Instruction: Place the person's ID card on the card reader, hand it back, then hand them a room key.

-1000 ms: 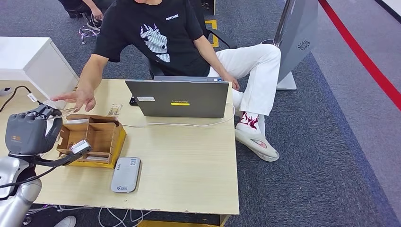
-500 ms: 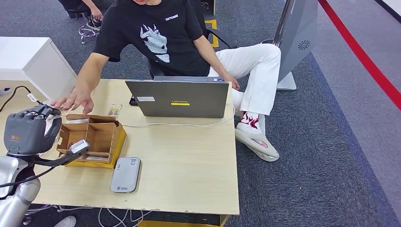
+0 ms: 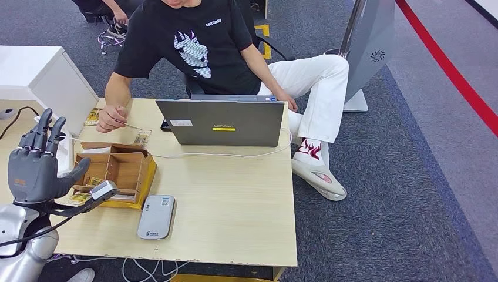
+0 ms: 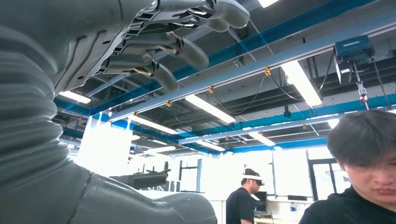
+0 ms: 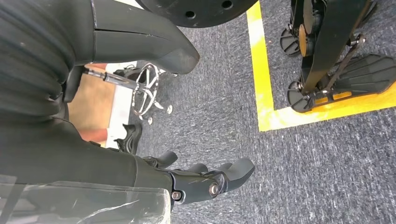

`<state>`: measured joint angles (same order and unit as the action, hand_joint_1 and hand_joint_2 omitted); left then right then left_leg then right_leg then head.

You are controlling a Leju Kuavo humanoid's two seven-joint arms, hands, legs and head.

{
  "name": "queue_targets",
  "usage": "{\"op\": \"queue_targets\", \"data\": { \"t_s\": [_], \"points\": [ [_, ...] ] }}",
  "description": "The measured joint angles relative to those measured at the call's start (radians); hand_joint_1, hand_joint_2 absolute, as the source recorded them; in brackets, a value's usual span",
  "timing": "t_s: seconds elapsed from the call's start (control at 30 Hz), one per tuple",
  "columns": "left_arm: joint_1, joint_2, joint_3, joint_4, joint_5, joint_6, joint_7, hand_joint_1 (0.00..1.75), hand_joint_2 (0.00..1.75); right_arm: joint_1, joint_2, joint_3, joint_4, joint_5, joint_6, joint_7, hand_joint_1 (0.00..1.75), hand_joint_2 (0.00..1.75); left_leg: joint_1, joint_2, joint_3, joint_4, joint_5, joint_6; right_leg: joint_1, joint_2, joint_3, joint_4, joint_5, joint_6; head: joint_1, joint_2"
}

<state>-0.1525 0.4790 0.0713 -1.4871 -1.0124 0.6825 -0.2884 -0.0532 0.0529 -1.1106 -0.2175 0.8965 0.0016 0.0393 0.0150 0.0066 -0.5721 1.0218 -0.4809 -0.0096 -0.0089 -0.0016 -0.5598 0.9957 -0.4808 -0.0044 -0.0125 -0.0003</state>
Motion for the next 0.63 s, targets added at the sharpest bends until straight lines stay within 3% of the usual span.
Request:
{"op": "queue_targets", "data": {
  "t_s": [0.27, 0.33, 0.37, 0.43, 0.47, 0.5, 0.63],
  "points": [
    [0.006, -0.008, 0.005, -0.009, 0.012, 0.0, -0.004, 0.0, 1.75, 0.0, 0.0, -0.001, 0.0, 0.0, 0.0, 0.0, 0.0, 1.75, 0.0, 0.0, 0.0, 0.0, 0.0, 0.0, 0.0, 0.0, 0.0, 0.0, 0.0, 0.0, 0.0, 0.0],
    [0.024, -0.041, 0.024, -0.04, 0.134, 0.001, -0.056, 0.0, 1.75, 0.0, 0.002, -0.007, 0.0, -0.002, -0.003, 0.0, 0.0, 1.75, 0.0, 0.0, 0.0, 0.0, 0.0, 0.0, 0.0, 0.0, 0.0, 0.0, 0.0, 0.0, 0.0, 0.0],
    [0.058, -0.085, 0.058, -0.084, 0.295, -0.009, -0.129, 0.0, 1.75, 0.0, 0.004, -0.014, 0.0, -0.006, -0.008, 0.0, 0.0, 1.75, 0.0, 0.001, 0.0, 0.0, -0.001, 0.0, 0.0, 0.001, 0.0, 0.0, 0.0, 0.0, 0.0, 0.0],
    [0.161, -0.19, 0.21, -0.16, 0.649, -0.153, -0.279, 0.0, 1.75, 0.002, 0.008, -0.038, 0.0, -0.018, -0.016, -0.001, 0.0, 1.75, 0.0, 0.002, 0.0, 0.0, -0.002, 0.001, 0.0, 0.002, 0.0, 0.0, -0.001, 0.0, 0.0, 0.0],
    [0.201, -0.223, 0.296, -0.165, 0.748, -0.247, -0.327, 0.0, 1.75, 0.003, 0.009, -0.049, 0.0, -0.022, -0.018, -0.002, 0.0, 1.75, 0.0, 0.003, 0.0, 0.0, -0.003, 0.001, 0.0, 0.002, 0.0, 0.0, -0.001, 0.001, 0.0, 0.0],
    [0.223, -0.241, 0.377, -0.142, 0.784, -0.34, -0.351, 0.0, 1.75, 0.004, 0.01, -0.058, 0.0, -0.025, -0.018, -0.002, 0.0, 1.75, 0.0, 0.003, 0.0, 0.0, -0.003, 0.001, 0.0, 0.002, -0.001, 0.0, -0.002, 0.0, 0.0, 0.0],
    [0.229, -0.265, 0.56, -0.042, 0.818, -0.474, -0.389, 0.0, 1.75, 0.006, 0.01, -0.073, -0.001, -0.026, -0.017, -0.002, 0.0, 1.75, 0.002, 0.004, 0.0, -0.001, -0.003, 0.001, 0.002, 0.003, -0.001, 0.0, -0.002, 0.0, -0.001, 0.0]
  ]
}}
